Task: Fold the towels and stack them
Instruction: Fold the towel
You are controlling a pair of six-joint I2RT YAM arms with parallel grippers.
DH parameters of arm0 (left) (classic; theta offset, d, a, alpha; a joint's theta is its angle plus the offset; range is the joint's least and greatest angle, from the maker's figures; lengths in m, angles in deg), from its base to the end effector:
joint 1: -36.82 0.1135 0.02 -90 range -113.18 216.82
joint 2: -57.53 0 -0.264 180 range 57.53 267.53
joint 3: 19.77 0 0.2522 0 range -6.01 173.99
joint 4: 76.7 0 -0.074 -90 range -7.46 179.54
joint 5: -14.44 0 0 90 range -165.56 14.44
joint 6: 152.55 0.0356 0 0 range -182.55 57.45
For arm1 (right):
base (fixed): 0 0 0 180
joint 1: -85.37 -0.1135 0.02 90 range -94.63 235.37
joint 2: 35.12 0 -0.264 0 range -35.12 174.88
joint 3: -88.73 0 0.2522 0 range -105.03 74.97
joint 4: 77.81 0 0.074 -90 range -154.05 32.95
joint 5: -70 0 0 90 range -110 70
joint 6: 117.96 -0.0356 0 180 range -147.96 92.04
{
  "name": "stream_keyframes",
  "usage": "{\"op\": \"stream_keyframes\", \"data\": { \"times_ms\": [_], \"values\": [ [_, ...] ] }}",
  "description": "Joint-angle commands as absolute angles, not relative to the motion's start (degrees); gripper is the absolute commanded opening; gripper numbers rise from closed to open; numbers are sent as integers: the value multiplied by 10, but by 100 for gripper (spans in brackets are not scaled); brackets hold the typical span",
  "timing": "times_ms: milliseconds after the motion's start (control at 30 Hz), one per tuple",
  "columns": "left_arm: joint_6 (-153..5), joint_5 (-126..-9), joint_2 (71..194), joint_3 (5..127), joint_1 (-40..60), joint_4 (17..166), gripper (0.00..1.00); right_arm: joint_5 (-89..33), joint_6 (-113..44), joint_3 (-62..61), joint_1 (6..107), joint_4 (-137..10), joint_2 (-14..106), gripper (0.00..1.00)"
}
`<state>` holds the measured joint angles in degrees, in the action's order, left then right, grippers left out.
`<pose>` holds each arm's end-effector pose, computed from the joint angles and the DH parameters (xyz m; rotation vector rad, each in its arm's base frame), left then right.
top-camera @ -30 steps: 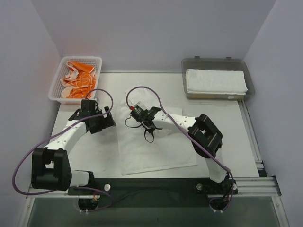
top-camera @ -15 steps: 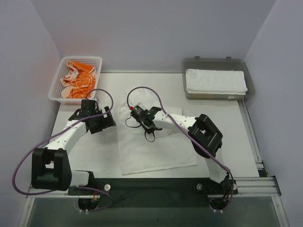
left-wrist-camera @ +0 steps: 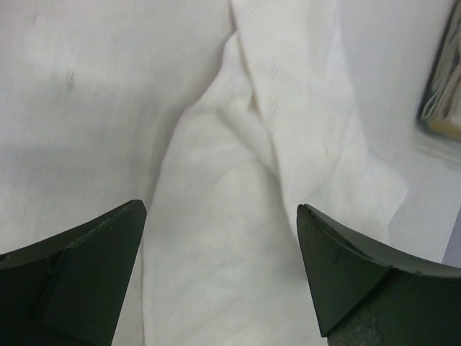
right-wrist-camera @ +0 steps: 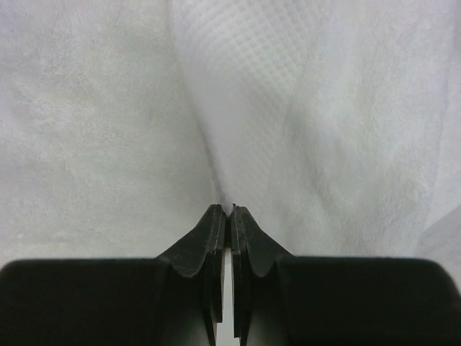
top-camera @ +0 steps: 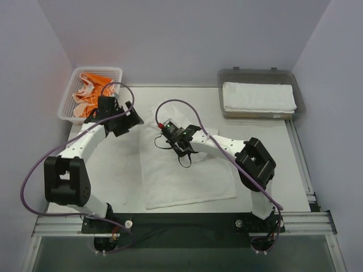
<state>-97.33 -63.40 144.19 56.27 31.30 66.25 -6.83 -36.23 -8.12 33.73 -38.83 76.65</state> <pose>0.3235 -0.0388 0.2501 -0.5227 2.4037 -0.5736 0.2705 0.3287 0.2059 -0.8301 2.3400 0.1556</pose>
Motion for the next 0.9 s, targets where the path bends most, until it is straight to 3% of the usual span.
{"op": "stream_keyframes", "data": {
  "times_ms": [0, 267, 533, 867],
  "values": [
    [-988, -634, 1525, 661, 314, 726, 97, -83, -349, -72, 349, -400, 724, 0],
    [-859, -640, 1720, 862, 275, 741, 89, -125, -346, -69, 359, -418, 725, 0],
    [-814, -662, 1843, 930, 268, 787, 71, -153, -343, -65, 359, -419, 723, 0],
    [-797, -642, 1955, 1054, 274, 744, 71, -167, -347, -49, 355, -420, 715, 0]
  ]
}}
